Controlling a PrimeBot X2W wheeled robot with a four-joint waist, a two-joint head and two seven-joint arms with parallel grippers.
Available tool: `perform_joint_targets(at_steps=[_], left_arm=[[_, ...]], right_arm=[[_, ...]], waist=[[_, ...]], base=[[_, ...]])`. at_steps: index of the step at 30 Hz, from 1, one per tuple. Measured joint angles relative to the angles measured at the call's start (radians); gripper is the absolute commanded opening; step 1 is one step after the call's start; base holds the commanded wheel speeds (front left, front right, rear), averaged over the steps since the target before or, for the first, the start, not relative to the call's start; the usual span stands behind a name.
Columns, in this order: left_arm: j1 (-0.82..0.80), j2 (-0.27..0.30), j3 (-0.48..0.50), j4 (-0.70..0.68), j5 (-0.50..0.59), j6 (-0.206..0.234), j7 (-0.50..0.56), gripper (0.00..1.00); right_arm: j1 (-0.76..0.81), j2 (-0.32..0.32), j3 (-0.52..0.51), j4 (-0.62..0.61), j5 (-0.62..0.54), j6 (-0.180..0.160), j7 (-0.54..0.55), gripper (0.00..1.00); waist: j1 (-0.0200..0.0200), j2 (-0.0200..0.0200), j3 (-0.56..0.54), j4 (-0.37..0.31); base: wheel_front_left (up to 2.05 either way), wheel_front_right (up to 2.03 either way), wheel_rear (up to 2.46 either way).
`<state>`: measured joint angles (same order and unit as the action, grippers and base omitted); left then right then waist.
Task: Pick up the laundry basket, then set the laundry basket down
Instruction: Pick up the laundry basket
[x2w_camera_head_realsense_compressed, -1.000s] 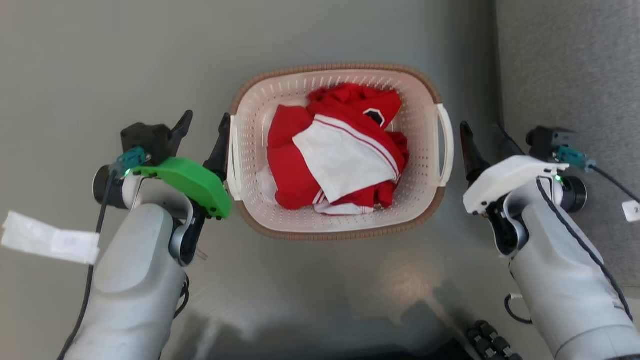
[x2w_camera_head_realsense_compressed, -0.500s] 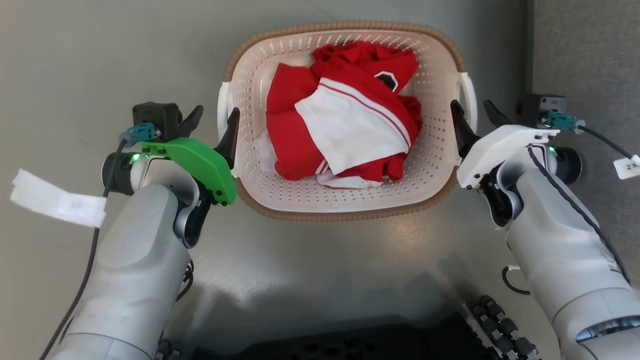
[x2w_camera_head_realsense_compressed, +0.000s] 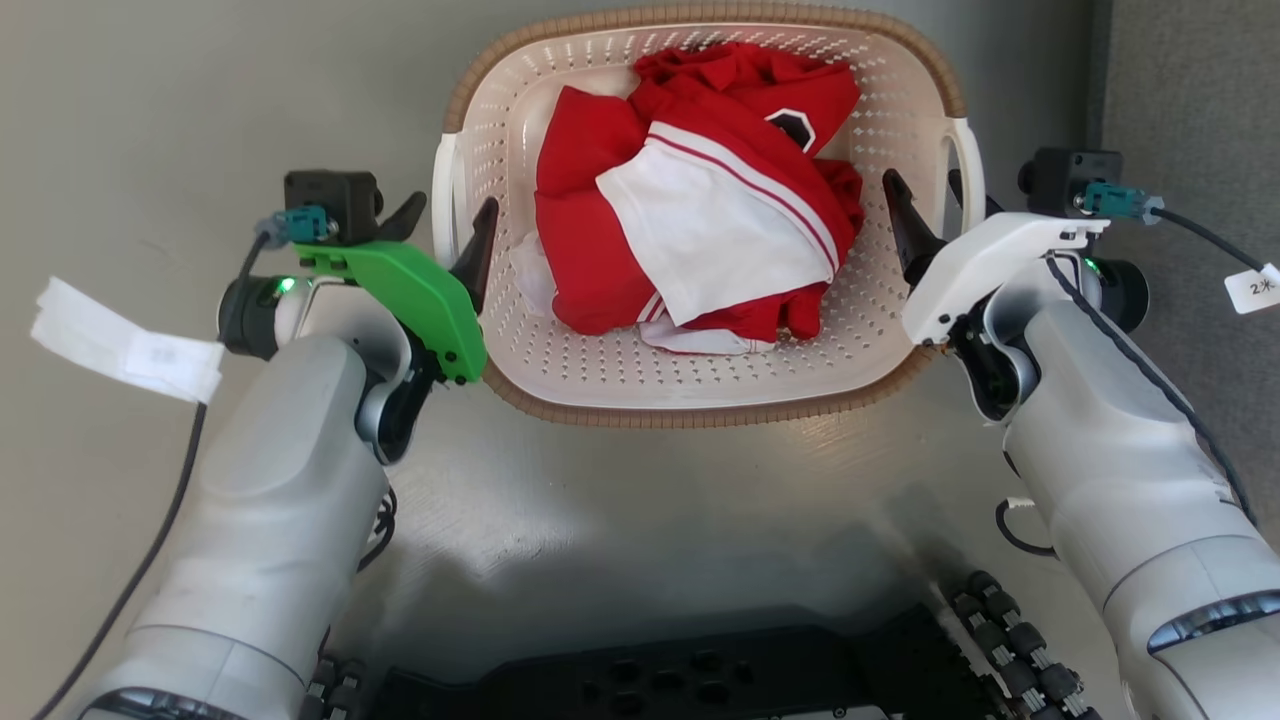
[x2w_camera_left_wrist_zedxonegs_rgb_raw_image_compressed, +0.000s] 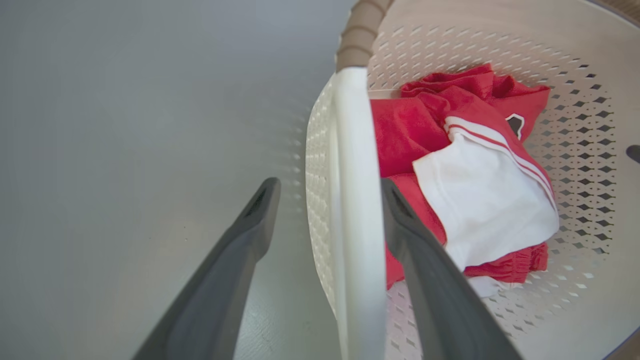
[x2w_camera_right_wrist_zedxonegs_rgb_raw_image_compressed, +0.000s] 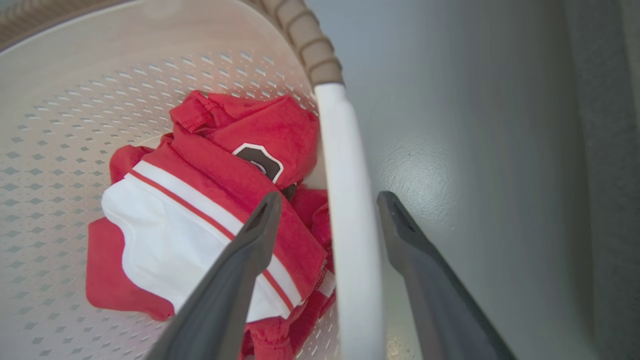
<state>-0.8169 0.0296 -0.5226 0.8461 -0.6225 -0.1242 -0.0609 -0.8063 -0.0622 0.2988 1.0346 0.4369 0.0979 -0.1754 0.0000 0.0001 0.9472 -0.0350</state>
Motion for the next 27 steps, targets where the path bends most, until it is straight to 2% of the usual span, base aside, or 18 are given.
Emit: perform_joint_targets(at_steps=[11,14,16,18,20,21,22,23,27], left_arm=[[-0.026,-0.002,-0.047,0.040,-0.054,0.000,0.009,0.98],[-0.030,-0.002,-0.063,0.048,-0.071,0.000,0.021,0.71],[-0.031,-0.002,-0.069,0.052,-0.084,0.000,0.025,0.47],[-0.036,-0.002,-0.073,0.055,-0.100,0.000,0.026,0.45],[-0.043,-0.002,-0.079,0.058,-0.108,0.000,0.026,0.38],[-0.046,-0.003,-0.083,0.058,-0.113,0.000,0.028,0.26],[-0.050,-0.005,-0.090,0.060,-0.126,0.001,0.031,0.11],[-0.052,-0.004,-0.093,0.060,-0.132,0.001,0.031,0.00],[-0.055,-0.002,-0.105,0.060,-0.161,0.001,0.035,0.00]], right_arm=[[-0.022,0.000,0.046,0.035,0.048,0.007,-0.018,1.00],[-0.033,0.000,0.060,0.039,0.057,0.008,-0.025,0.92],[-0.036,-0.001,0.066,0.044,0.060,0.008,-0.027,0.87],[-0.038,-0.001,0.072,0.049,0.066,0.008,-0.028,0.84],[-0.043,-0.002,0.077,0.056,0.071,0.008,-0.028,0.68],[-0.046,-0.003,0.081,0.059,0.076,0.008,-0.028,0.46],[-0.048,-0.003,0.090,0.062,0.082,0.008,-0.032,0.36],[-0.048,-0.005,0.094,0.064,0.086,0.010,-0.034,0.00],[-0.051,-0.006,0.108,0.070,0.094,0.015,-0.039,0.00]], waist=[[0.0000,0.0000,0.017,0.007],[0.0000,0.0000,0.018,0.007],[0.0000,0.0000,0.019,0.006],[0.0000,0.0000,0.019,0.006],[0.0000,0.0000,0.020,0.006],[0.0000,0.0000,0.020,0.006],[0.0000,0.0000,0.021,0.007],[0.0000,0.0000,0.022,0.007],[0.0000,0.0000,0.022,0.007]], base=[[0.00,0.00,0.00],[0.00,0.00,0.00],[0.00,0.00,0.00],[0.00,0.00,0.00],[0.00,0.00,0.00],[0.00,0.00,0.00],[0.00,0.00,0.00],[0.00,0.00,0.00],[0.00,0.00,0.00]])
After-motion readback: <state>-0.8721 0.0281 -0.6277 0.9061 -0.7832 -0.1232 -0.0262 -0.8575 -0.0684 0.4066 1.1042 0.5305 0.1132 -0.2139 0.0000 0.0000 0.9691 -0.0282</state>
